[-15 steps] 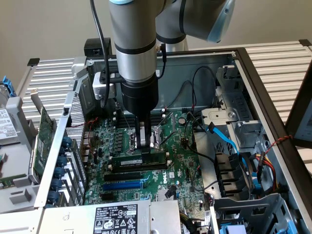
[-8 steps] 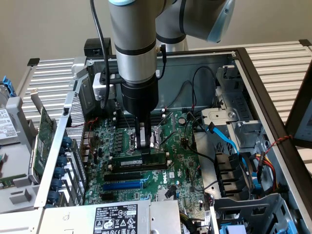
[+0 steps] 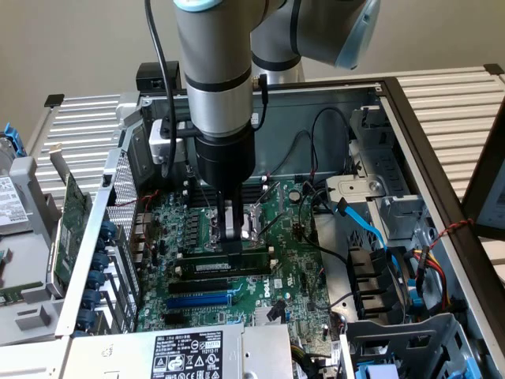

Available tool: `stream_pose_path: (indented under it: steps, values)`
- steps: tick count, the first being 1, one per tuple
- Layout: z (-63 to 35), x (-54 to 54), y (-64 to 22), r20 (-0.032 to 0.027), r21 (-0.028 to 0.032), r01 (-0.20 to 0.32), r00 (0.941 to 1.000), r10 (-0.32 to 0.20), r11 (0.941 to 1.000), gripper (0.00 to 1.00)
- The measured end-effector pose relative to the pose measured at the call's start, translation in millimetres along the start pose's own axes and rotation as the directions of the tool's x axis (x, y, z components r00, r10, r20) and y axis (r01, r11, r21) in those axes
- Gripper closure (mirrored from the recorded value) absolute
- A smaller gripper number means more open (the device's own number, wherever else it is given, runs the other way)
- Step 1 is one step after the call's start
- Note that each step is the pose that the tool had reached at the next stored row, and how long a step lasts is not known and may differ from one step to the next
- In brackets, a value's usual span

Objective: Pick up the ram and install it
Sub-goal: 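Insert the ram into the slot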

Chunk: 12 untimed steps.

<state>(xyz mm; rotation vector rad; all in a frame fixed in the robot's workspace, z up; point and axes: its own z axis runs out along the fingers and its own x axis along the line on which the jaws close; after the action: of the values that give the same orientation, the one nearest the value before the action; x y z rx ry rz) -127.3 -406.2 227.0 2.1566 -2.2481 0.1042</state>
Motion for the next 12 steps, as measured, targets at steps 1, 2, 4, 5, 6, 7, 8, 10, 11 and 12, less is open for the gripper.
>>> stream_pose_path:
  steps: [1,2,4,5,6,7,8,10,11,12]
  values:
    - [-0.4,0.0,0.3,0.0004,-0.0019,0.000,1.0000,0.000,1.0000,0.73]
    - [-1.0,0.1,0.5,0.0007,-0.0043,0.000,1.0000,0.000,1.0000,0.73]
    - [-2.2,0.2,0.9,0.0018,-0.0091,0.000,1.0000,0.000,1.0000,0.73]
    - [-3.0,0.2,1.2,0.0027,-0.0112,0.000,1.0000,0.000,0.9999,0.73]
    - [-3.7,0.3,1.4,0.0037,-0.0131,0.000,1.0000,0.000,0.9999,0.73]
    - [-4.5,0.4,1.7,0.0047,-0.0150,0.000,1.0000,0.000,0.9999,0.73]
    - [-5.1,0.4,1.9,0.0060,-0.0162,0.000,1.0000,0.000,0.9999,0.73]
    - [-5.9,0.5,2.2,0.0088,-0.0173,0.000,1.0000,0.000,0.9999,0.73]
    - [-6.1,0.5,2.4,0.0098,-0.0174,0.000,1.0000,0.000,0.9998,0.73]
    - [-6.2,0.5,2.5,0.0106,-0.0175,0.000,0.9999,0.000,0.9998,0.73]
